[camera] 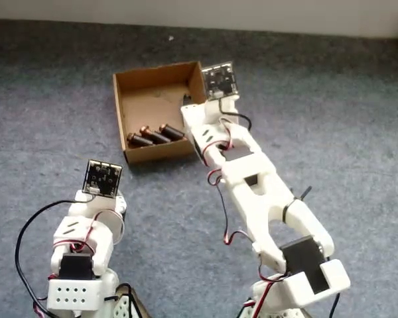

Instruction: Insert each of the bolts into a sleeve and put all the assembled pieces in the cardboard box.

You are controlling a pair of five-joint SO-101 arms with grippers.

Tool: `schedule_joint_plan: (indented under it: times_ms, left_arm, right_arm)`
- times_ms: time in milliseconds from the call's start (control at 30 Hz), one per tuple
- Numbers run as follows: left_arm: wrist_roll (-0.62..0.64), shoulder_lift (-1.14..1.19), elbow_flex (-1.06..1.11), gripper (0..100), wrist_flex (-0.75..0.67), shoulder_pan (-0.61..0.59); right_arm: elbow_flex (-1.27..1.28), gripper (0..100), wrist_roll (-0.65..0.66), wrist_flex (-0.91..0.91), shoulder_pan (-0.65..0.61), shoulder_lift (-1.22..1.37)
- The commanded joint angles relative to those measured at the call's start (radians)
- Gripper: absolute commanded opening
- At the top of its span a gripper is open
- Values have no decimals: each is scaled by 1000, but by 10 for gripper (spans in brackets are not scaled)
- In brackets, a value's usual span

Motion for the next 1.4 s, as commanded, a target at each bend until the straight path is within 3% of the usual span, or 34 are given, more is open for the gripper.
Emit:
schedule_joint_plan:
  times_ms: [0, 167, 300, 500, 633, 867, 1133, 1367]
  left_arm:
    - [-6, 4, 24, 7, 2, 10]
    - [-6, 4, 25, 7, 2, 10]
    - [-6, 4, 25, 7, 2, 10]
    - [-6, 4, 25, 7, 2, 8]
    - [-6, 4, 25, 7, 2, 5]
    - [-6, 4, 25, 7, 2, 7]
    - [-6, 4, 25, 7, 2, 5]
    - [-6, 4, 25, 7, 2, 5]
  right_arm:
    - [-53, 159, -3, 99, -5, -13]
    - [-53, 139, -6, 234, -10, -10]
    - [-54, 5, -2, 245, -10, 7]
    - [-99, 15, -2, 251, -4, 153]
    - [-120, 15, -2, 410, 35, 170]
    - [-134, 15, -2, 730, 44, -70]
    - [-99, 15, -2, 908, 24, -338]
    - [124, 15, -2, 1033, 27, -657]
